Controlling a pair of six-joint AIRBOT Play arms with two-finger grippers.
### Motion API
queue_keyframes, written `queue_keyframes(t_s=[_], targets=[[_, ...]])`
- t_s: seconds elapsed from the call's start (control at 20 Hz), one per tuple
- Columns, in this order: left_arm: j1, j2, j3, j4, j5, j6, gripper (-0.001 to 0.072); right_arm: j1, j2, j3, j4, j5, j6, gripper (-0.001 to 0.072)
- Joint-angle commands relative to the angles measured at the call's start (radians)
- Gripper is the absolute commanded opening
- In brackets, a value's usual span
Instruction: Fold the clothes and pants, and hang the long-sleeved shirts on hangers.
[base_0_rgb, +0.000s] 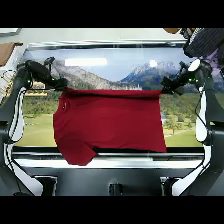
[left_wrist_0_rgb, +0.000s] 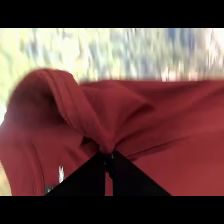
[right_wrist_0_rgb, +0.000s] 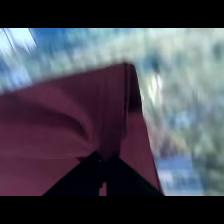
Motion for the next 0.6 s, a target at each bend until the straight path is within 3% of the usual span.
queue_keyframes(t_s=[0.0,0.25,0.55], targets=[[0.000,-0.002,0.020,0.003,0.208,0.003,0.0019,0.000,0.002,0.001,-0.006,0.180,0.011,0.0035],[-0.002,-0.002,0.018,0.102,0.282,-0.047,0.0019,0.001,-0.014,-0.002,-0.031,0.263,0.011,0.0035],[-0.008,-0.003,-0.032,0.108,0.345,-0.077,0.0019,0.001,-0.056,-0.002,-0.036,0.324,0.011,0.0035]])
